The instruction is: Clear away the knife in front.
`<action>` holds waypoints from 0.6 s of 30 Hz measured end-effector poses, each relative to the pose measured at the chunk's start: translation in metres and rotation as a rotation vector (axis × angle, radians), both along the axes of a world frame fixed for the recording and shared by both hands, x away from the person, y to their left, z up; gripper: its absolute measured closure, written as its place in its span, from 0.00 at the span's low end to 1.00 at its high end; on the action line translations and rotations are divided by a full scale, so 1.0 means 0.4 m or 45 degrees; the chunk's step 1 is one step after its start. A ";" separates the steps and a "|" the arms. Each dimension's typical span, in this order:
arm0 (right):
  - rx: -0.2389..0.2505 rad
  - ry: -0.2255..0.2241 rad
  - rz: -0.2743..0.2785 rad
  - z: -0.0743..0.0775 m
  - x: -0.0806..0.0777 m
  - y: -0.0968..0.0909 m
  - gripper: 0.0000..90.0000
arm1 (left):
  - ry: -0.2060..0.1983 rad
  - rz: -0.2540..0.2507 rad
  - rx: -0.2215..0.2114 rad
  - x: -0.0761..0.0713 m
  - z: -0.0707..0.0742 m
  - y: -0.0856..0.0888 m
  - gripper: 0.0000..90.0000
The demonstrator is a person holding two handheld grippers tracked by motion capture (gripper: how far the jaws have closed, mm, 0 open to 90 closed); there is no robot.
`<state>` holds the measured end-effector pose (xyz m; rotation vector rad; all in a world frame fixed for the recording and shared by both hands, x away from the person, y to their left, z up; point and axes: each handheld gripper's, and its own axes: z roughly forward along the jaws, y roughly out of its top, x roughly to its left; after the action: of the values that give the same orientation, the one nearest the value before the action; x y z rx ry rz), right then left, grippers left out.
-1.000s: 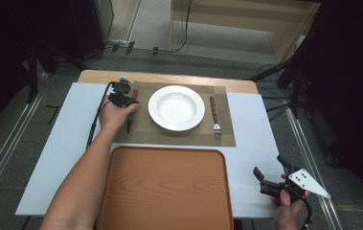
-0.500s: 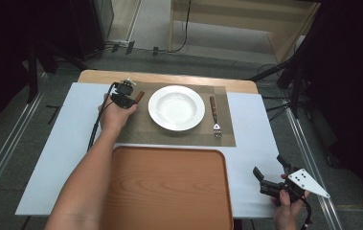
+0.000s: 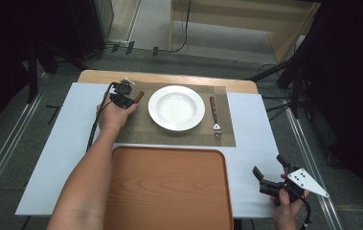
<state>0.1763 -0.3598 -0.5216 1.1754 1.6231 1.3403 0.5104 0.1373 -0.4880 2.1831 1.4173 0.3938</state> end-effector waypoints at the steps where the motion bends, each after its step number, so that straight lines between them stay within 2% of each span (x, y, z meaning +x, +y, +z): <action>1: 0.003 0.004 0.000 0.000 0.000 0.000 0.00 | 0.002 0.002 0.000 0.000 0.000 0.000 0.85; 4: 0.003 0.005 0.001 0.000 0.000 0.000 0.00 | 0.000 -0.002 0.000 0.000 0.001 0.000 0.85; 5: 0.007 0.007 0.001 0.000 0.000 0.000 0.00 | 0.004 0.003 -0.019 0.001 0.000 0.003 0.85; 11: 0.004 -0.001 0.003 0.000 0.000 -0.001 0.00 | -0.002 -0.003 -0.016 -0.002 0.002 0.004 0.85; 18: -0.001 -0.001 0.006 0.000 0.000 0.000 0.00 | -0.048 -0.006 -0.036 -0.016 0.029 0.021 0.85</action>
<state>0.1762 -0.3596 -0.5216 1.1710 1.6261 1.3428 0.5038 0.1456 -0.4763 2.1447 1.3893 0.4090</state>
